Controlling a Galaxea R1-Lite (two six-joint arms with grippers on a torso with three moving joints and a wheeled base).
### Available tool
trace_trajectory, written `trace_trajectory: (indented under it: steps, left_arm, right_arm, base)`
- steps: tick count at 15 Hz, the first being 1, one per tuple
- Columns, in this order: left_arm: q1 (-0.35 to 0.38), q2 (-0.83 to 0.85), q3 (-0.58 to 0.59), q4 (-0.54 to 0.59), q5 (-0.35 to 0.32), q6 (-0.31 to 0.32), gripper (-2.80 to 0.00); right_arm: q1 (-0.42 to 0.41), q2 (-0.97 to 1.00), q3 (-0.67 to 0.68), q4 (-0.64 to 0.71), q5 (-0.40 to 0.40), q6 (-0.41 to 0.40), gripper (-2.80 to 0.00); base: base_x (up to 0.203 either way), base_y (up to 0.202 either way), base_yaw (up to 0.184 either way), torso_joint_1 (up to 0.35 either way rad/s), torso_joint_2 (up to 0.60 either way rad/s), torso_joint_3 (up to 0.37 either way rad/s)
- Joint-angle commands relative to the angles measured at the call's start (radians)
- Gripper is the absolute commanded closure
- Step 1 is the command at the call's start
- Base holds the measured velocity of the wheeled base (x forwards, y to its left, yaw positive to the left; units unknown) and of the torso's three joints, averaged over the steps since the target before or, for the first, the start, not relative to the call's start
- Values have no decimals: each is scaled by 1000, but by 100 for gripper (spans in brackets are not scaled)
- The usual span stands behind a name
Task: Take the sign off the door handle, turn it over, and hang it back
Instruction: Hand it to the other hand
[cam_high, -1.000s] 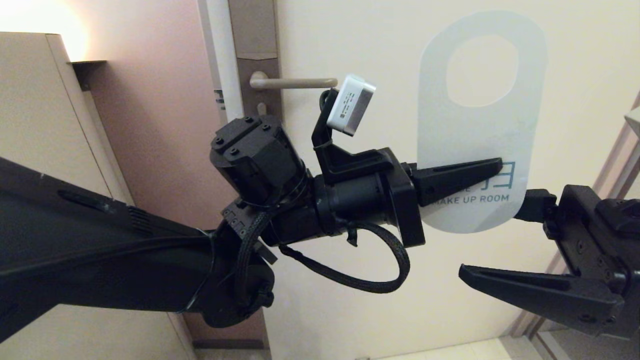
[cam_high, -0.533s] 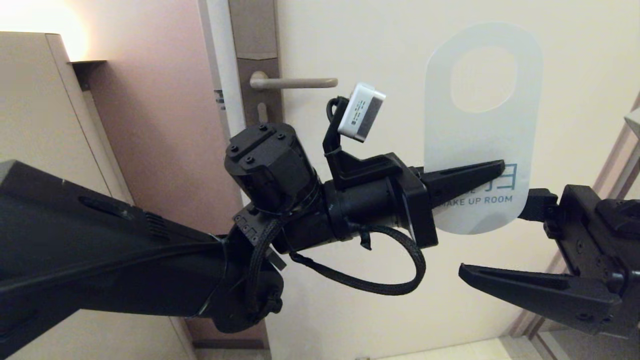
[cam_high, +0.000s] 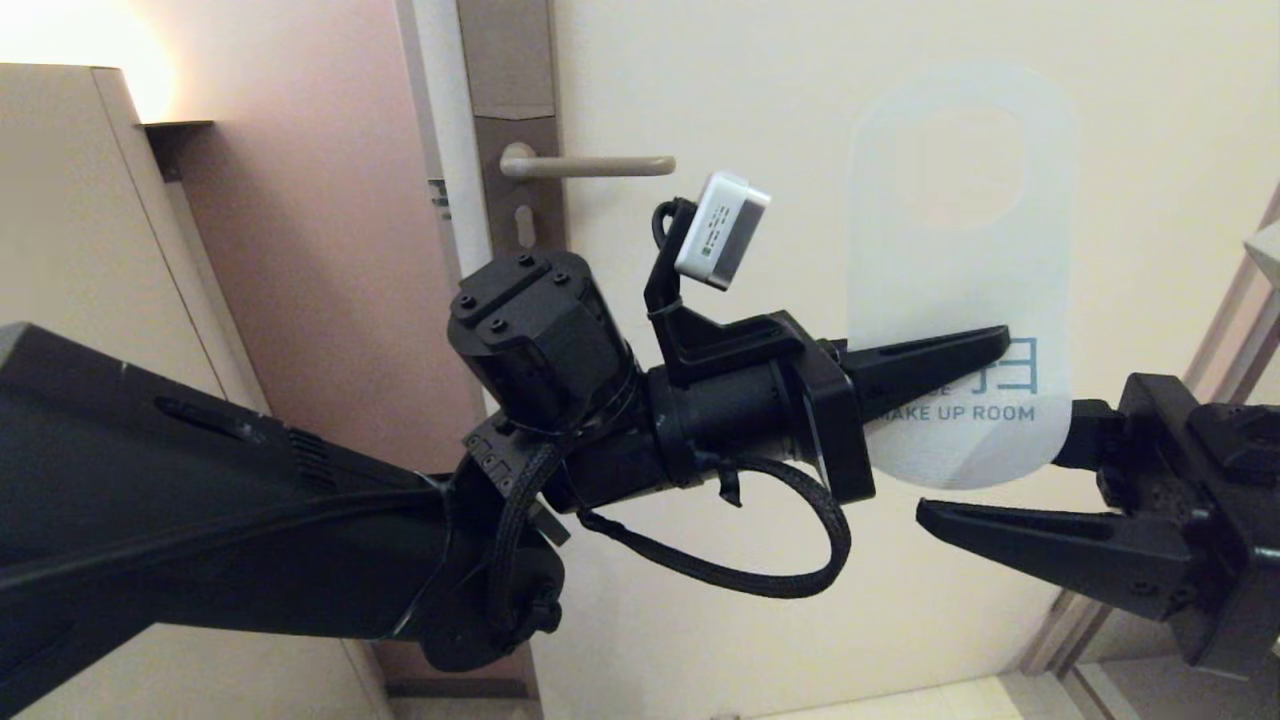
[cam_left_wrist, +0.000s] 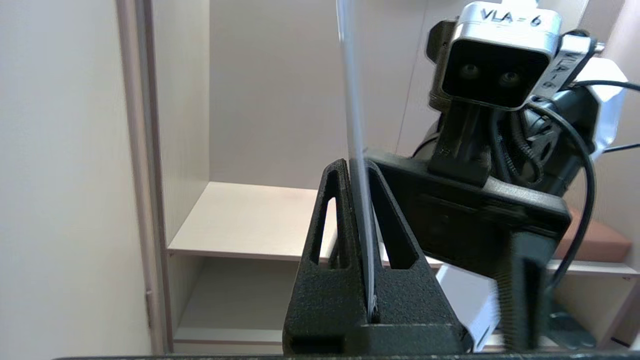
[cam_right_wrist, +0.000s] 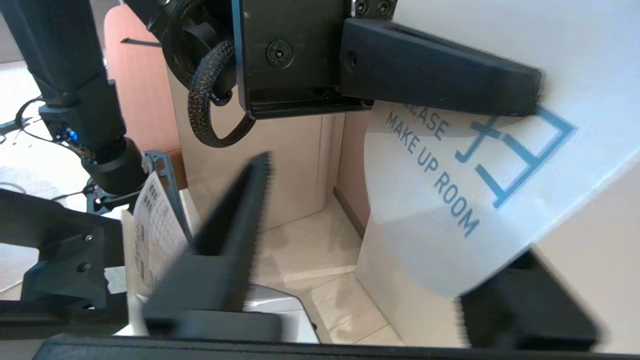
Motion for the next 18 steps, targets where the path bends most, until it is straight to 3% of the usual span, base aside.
trace_trajectory:
  steps: [1,18]
  left_arm:
    - [0,-3,4,-6,-3,-3,0]
    - [5,-54,105,-5,-1,-7,0]
  right_arm:
    - [0,1,1,-2,4,-1,0]
    - [-1,-15,35,-2,4,-3,0]
  base:
    - [0,0,0,0,0,0]
    - [0,0,0,0,0,0]
